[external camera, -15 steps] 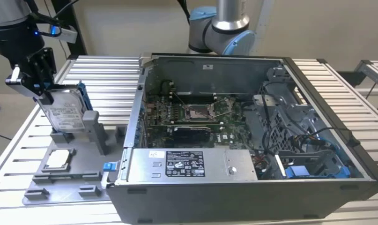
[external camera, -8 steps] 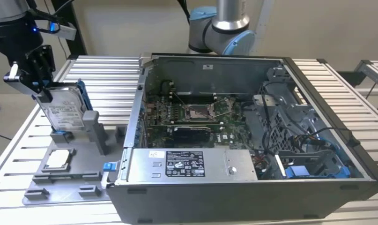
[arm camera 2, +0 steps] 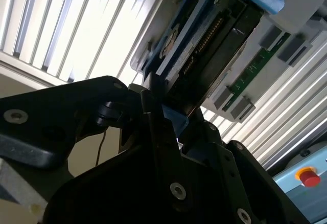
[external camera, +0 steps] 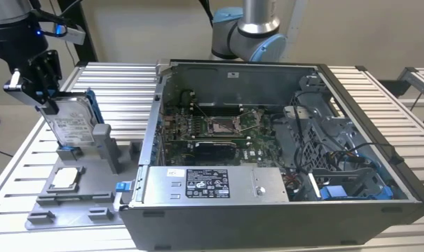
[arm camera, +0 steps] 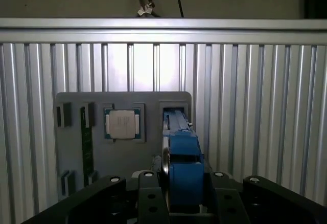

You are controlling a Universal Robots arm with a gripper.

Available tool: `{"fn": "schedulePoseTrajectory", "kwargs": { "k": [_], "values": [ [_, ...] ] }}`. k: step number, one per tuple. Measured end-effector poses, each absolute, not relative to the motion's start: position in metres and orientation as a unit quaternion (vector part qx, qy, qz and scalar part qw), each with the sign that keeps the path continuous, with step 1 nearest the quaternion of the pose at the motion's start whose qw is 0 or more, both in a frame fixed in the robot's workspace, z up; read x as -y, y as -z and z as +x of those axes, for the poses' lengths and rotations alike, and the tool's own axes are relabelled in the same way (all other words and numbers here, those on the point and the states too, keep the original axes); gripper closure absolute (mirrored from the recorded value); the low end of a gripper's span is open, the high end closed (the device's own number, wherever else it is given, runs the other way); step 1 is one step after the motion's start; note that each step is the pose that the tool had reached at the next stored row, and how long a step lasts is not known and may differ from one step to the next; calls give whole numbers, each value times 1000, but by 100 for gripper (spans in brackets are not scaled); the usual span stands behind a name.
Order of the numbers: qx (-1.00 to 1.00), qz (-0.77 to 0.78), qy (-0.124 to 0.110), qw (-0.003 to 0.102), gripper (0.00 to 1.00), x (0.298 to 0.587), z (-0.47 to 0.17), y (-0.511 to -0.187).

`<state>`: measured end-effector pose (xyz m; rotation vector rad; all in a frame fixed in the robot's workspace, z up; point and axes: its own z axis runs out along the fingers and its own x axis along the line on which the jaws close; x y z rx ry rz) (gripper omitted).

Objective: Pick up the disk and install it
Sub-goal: 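Pick up the disk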

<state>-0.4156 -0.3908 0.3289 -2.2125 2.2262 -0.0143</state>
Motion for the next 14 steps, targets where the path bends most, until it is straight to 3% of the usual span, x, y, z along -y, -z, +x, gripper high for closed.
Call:
{"fn": "schedulePoseTrajectory", "kwargs": {
  "k": [14],
  "values": [
    [-709,-705,5,2,100,391,-415,-340]
  ]
}}
